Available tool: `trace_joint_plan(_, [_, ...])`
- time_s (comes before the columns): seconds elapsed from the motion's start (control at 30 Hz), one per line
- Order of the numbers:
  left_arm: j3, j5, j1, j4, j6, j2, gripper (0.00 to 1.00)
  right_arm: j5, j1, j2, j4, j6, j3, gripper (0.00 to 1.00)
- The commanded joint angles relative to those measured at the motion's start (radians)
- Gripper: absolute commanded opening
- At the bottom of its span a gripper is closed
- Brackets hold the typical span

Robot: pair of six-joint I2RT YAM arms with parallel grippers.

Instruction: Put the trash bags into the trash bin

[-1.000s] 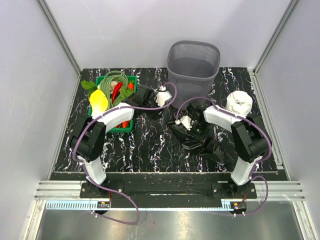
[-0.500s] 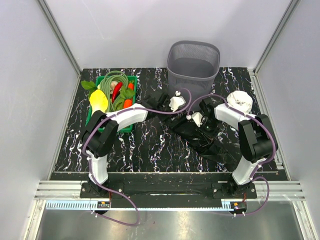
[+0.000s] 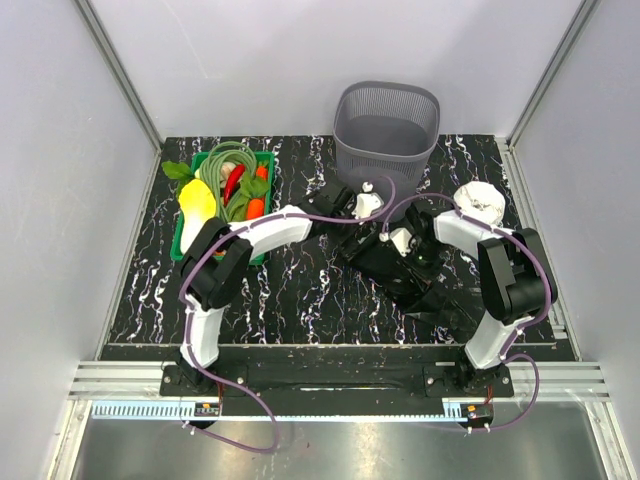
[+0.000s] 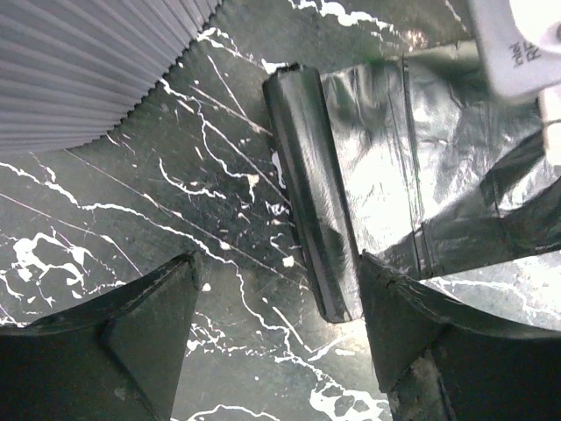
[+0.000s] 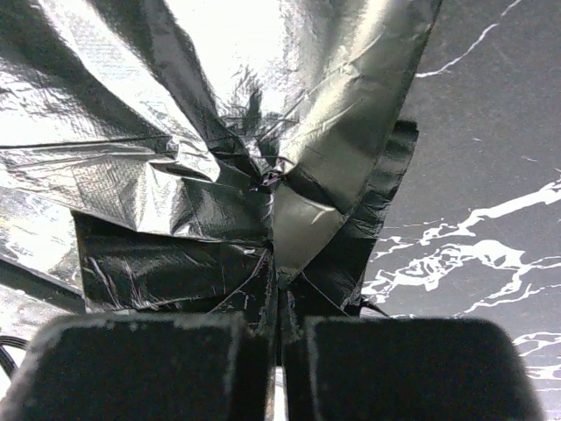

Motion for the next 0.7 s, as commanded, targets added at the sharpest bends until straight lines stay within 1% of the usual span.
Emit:
trace_joint_plan(0.0, [0.068,0.009,-0.017,0.0,-0.083,0.038,0.77,0.012,-0.022,0.006,0.02,-0.008,-0.003,0.0])
trace_joint_plan(0.2, [0.098,0.021,-0.032,-0.008,-0.132,0.094,0.79,0.009,-0.039,0.012,0.034,-0.003,0.0,0.0])
trace_joint_plan(0.3, [0.101,-0.005,-0.043,-0.011,-0.137,0.112,0.79,0.003,-0.048,0.02,0.039,0.0,0.003,0.0])
trace_joint_plan(0.43, [0.093,-0.037,-0.044,-0.013,-0.132,0.126,0.76,0.0,-0.062,0.024,0.054,-0.002,-0.005,0.0])
trace_joint_plan(0.5, [0.087,-0.069,-0.044,-0.017,-0.12,0.124,0.71,0.0,-0.07,0.024,0.059,-0.006,-0.012,0.0])
trace_joint_plan(0.53, [0.081,-0.086,-0.043,-0.019,-0.119,0.12,0.7,0.0,-0.071,0.024,0.06,-0.008,-0.02,0.0])
trace_joint_plan(0.57, [0.07,-0.096,-0.041,-0.017,-0.112,0.112,0.62,0.004,-0.075,0.021,0.062,-0.009,-0.025,0.0])
trace_joint_plan(0.67, [0.038,-0.088,-0.031,-0.019,-0.106,0.089,0.44,0.003,-0.082,0.014,0.065,-0.017,-0.032,0.0])
